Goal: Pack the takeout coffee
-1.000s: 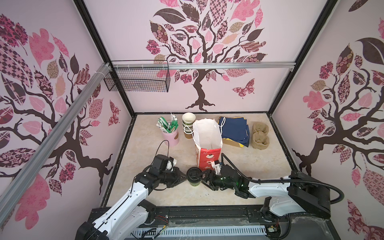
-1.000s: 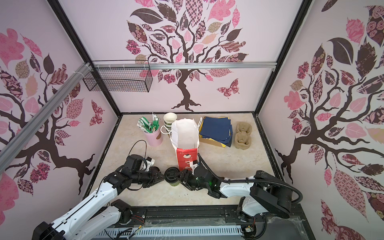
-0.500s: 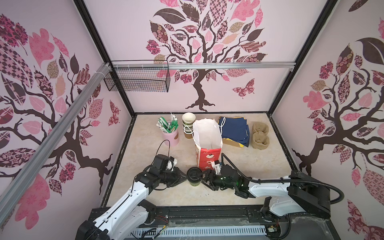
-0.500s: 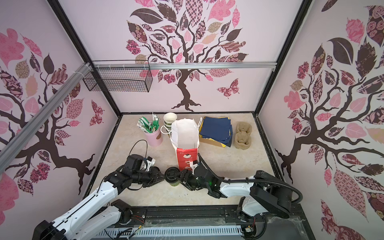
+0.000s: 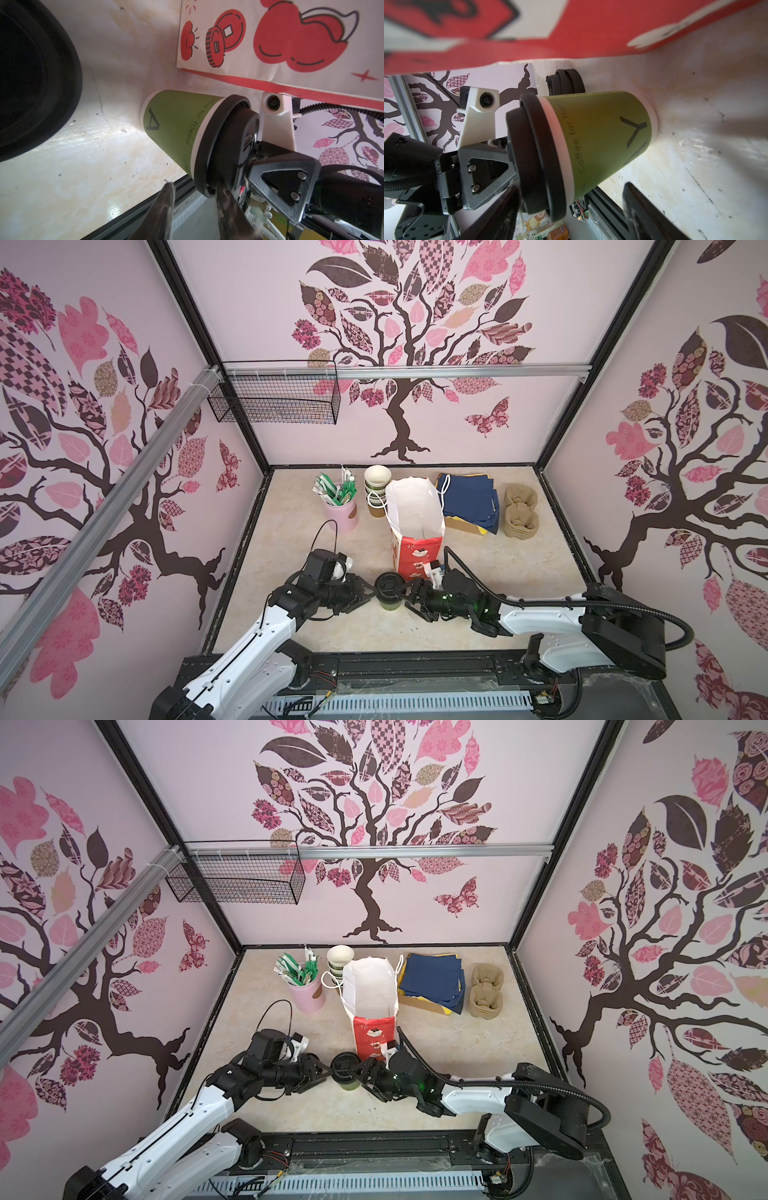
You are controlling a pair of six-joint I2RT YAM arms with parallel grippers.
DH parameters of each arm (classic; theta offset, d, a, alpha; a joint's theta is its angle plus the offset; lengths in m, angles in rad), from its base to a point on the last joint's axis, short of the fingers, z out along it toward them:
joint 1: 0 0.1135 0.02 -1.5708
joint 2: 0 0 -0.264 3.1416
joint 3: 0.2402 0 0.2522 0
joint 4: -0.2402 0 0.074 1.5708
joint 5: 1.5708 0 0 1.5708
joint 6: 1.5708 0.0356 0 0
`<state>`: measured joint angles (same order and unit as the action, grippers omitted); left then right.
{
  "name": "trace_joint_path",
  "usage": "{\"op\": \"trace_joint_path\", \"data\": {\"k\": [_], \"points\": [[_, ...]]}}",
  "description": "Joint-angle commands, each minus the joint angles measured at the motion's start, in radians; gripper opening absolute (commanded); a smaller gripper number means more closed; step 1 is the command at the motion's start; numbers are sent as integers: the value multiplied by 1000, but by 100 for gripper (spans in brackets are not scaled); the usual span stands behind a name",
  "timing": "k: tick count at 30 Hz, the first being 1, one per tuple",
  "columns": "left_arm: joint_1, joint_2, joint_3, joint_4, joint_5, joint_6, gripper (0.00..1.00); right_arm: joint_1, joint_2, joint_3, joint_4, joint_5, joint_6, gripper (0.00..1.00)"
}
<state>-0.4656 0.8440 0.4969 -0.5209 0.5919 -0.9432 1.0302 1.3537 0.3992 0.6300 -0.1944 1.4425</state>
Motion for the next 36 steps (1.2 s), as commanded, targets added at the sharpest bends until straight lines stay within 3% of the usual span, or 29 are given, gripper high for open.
{"op": "trace_joint_path", "data": {"k": [1, 8, 16, 30, 36], "points": [[-4, -11, 28, 19, 7, -8, 38, -7, -39, 9, -14, 6, -20, 82], [-3, -35, 42, -28, -20, 4, 41, -7, -66, 2, -23, 4, -27, 83], [-3, -77, 107, -172, -127, 51, 47, -10, -156, 4, -143, -3, -64, 85], [16, -78, 431, -414, -503, 250, 52, -87, -654, 69, -977, 81, -180, 84], [67, -19, 597, -463, -561, 273, 54, -171, -692, 169, -1194, 121, -226, 83]]}}
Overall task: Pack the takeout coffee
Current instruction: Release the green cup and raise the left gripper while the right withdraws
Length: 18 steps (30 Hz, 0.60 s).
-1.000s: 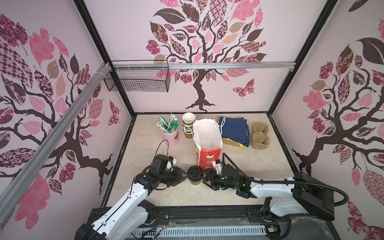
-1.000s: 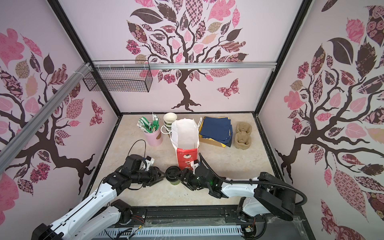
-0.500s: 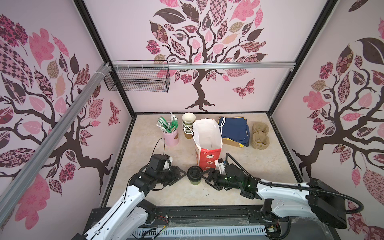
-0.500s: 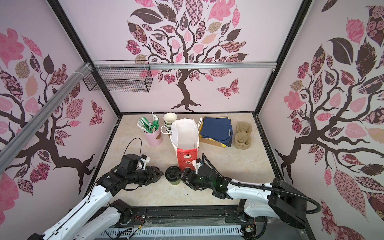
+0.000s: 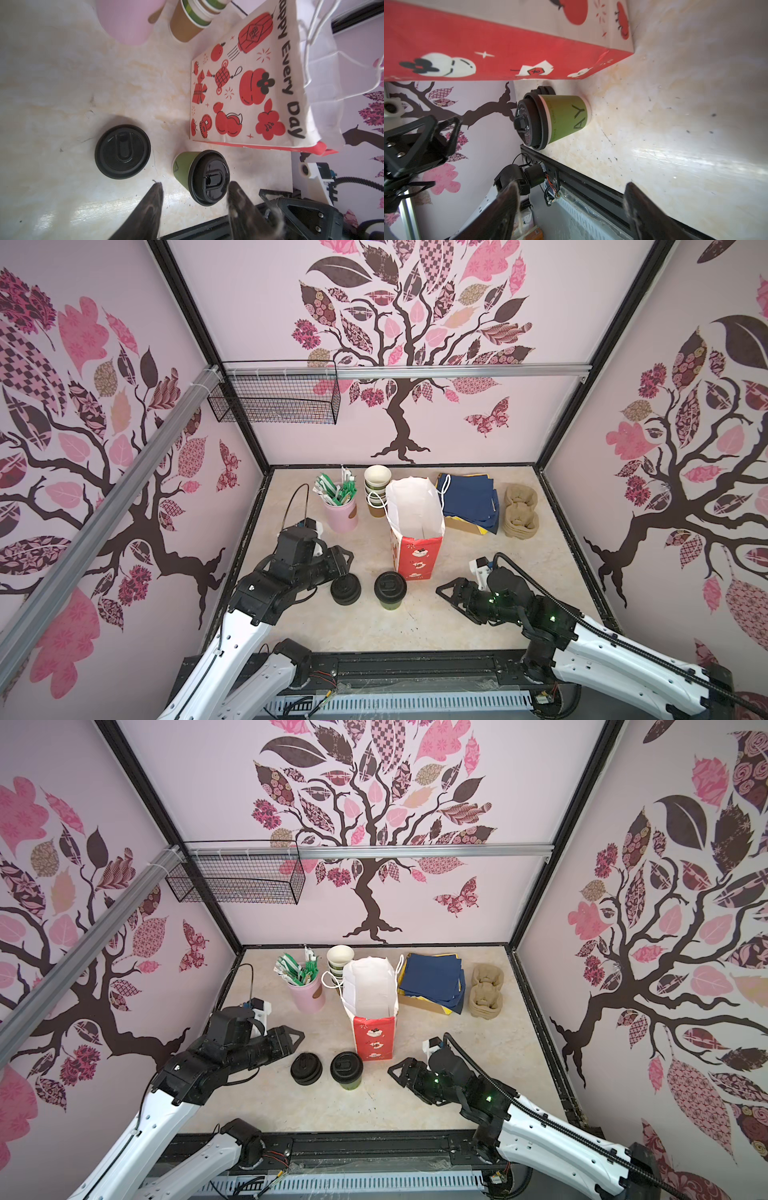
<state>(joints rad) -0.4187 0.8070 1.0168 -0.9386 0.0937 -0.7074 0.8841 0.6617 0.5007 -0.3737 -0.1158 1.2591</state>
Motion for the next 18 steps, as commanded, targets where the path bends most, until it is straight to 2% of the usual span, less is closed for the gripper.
{"op": "trace_joint_path", "data": {"k": [1, 4, 12, 18], "points": [[35, 34, 105, -54, -63, 37, 54, -35, 10, 94, -221, 59, -53, 83], [68, 75, 179, -64, -55, 46, 54, -57, 46, 168, -299, 102, -100, 83], [77, 186, 365, -65, -26, 99, 54, -107, 120, 371, -468, 209, -244, 83], [77, 318, 482, -33, 27, 153, 54, -154, 147, 462, -519, 257, -287, 83]]}}
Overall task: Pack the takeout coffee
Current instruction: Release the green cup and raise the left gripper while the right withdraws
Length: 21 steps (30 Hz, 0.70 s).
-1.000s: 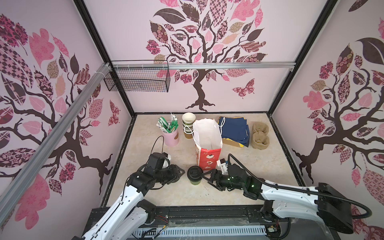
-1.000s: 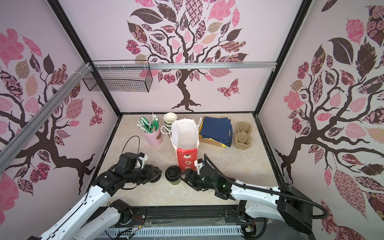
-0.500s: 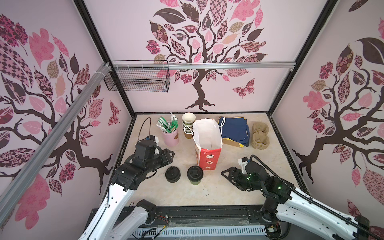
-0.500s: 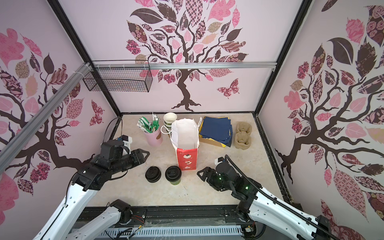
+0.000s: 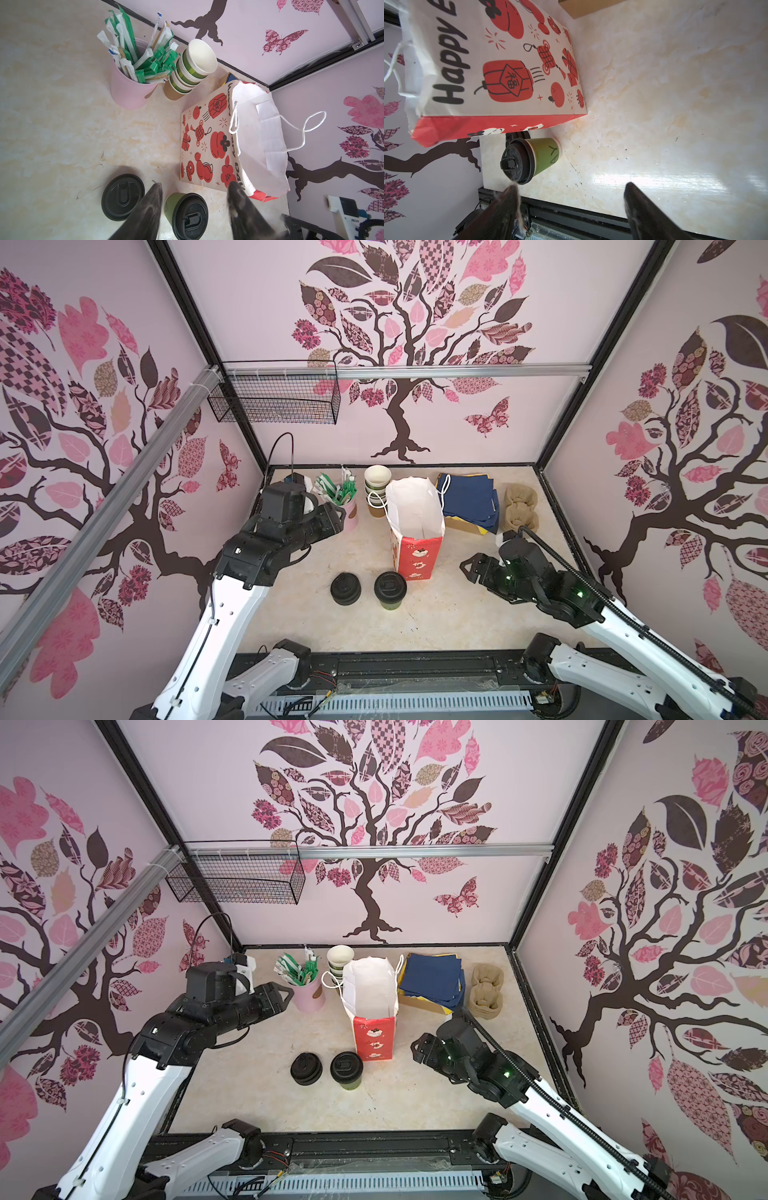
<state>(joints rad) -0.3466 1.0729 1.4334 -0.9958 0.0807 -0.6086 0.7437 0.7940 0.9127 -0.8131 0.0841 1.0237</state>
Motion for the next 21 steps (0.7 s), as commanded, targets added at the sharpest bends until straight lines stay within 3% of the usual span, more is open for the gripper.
{"op": "trace_joint_path", "data": {"k": [1, 8, 15, 21], "points": [[4, 75, 84, 28, 47, 66, 54, -16, 21, 61, -83, 73, -54, 83], [3, 319, 320, -29, 21, 184, 53, -54, 112, 185, -90, 152, -99, 83], [-8, 583, 567, -112, -51, 252, 53, -283, 181, 226, -44, -9, -193, 82], [-19, 766, 704, -112, -106, 275, 52, -306, 242, 284, -62, -6, -227, 82]]}}
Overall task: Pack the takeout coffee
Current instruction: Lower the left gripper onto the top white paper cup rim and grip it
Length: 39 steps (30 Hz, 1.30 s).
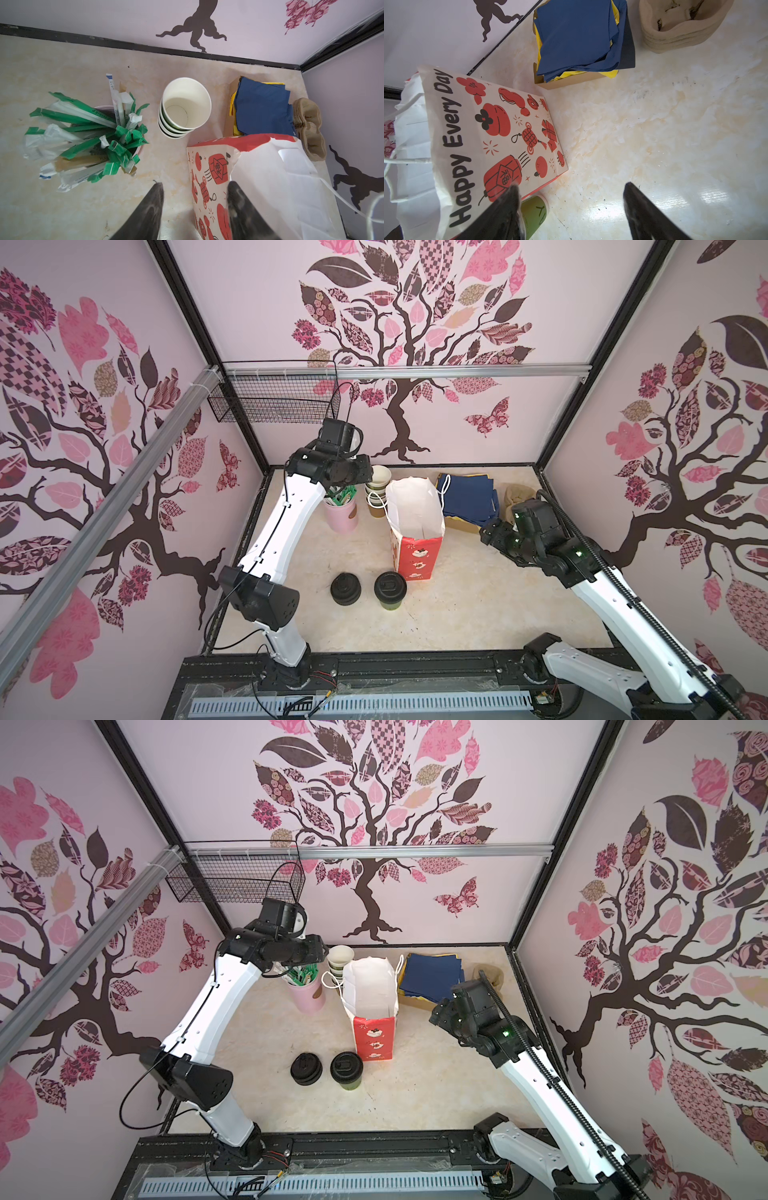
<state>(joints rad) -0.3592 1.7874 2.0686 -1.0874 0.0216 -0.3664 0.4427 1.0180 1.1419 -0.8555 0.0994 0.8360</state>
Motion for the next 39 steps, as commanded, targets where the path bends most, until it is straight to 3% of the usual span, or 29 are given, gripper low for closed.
{"op": "trace_joint_path", "data": {"k": [1, 18, 39], "points": [[-6, 73, 86, -17, -59, 31, 52, -5, 23, 59, -21, -21, -40, 82], [-6, 371, 277, 29, -215, 38, 45, -7, 16, 76, -78, 1, -14, 81], [-4, 415, 261, 73, -259, 35, 20, -7, -8, 69, -93, 19, 29, 81]]}}
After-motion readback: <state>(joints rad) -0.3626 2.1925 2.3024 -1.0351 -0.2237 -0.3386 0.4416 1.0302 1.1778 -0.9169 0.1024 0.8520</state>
